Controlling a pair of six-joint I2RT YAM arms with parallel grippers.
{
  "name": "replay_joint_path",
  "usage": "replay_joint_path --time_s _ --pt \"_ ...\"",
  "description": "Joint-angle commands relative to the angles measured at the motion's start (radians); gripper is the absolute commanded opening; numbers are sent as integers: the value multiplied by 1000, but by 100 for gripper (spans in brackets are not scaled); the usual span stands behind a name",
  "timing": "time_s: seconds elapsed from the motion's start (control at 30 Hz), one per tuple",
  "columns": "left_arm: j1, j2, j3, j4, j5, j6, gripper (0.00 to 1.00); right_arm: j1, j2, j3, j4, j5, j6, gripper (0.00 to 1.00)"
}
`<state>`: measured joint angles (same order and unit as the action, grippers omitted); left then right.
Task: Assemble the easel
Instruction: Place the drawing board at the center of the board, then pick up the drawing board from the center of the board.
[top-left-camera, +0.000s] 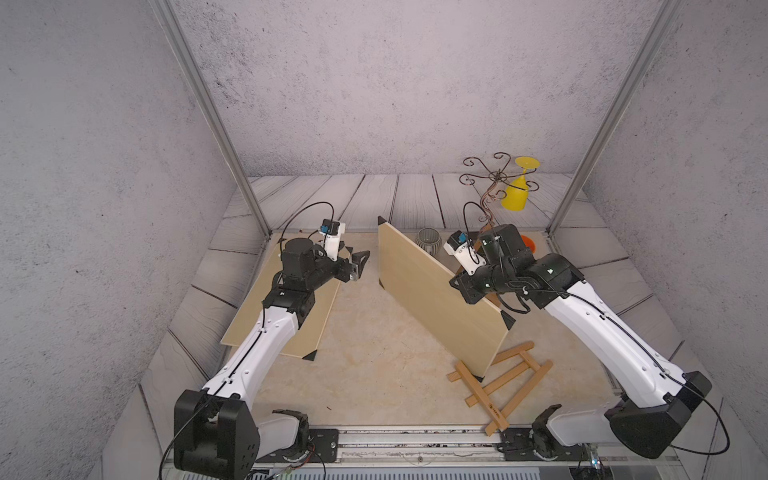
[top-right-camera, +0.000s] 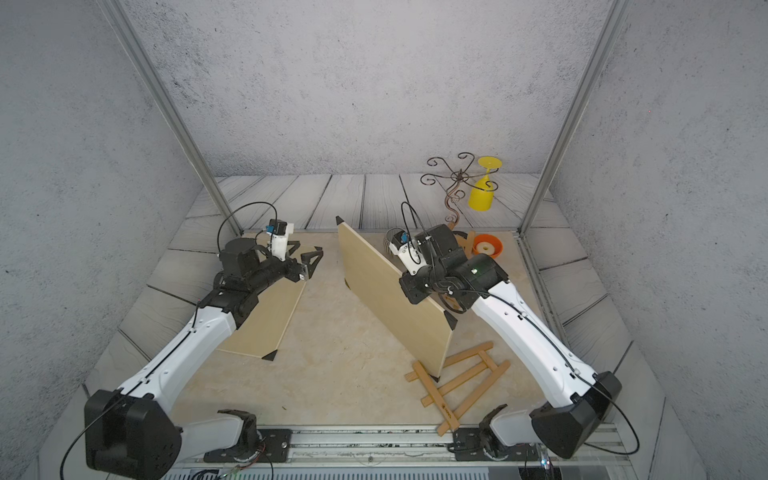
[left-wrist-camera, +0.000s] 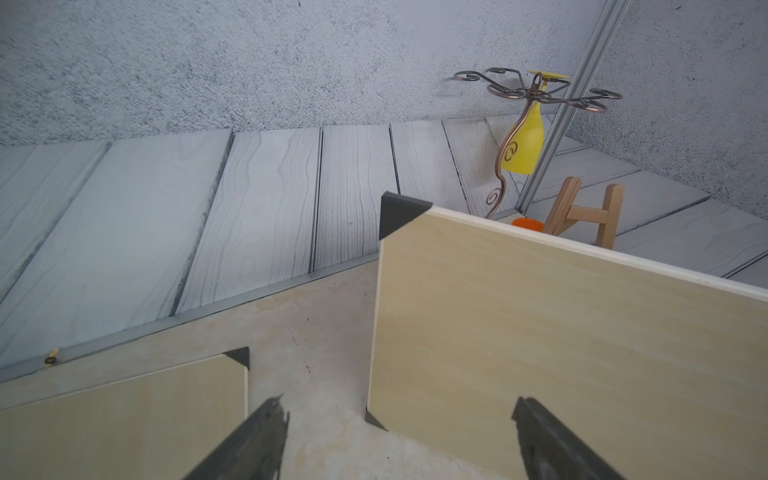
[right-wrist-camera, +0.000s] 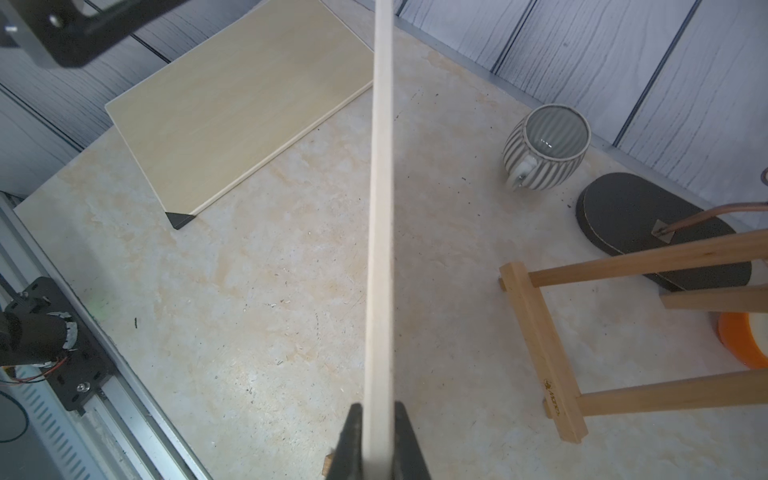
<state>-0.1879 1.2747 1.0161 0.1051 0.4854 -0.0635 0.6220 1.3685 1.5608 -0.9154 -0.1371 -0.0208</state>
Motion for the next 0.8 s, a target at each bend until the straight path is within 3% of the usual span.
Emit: replay_joint_path --time_s 0.0,0.17,0.37,0.47,0.6,0.77 --pt "29 41 90 3 105 23 89 -8 -47 15 170 -18 -74 0" --pt "36 125 195 -16 124 -24 90 -11 7 65 169 -78 -101 0" --pt "77 219 316 -35 64 -229 89 -13 74 174 128 -62 -75 0" --pt "76 249 355 -44 57 -273 89 -13 112 189 153 -85 -77 0" --pt "77 284 394 -82 7 -281 89 -14 139 194 179 -98 -87 0" --pt "77 335 436 -89 26 -268 89 -18 108 107 212 -83 -117 0"
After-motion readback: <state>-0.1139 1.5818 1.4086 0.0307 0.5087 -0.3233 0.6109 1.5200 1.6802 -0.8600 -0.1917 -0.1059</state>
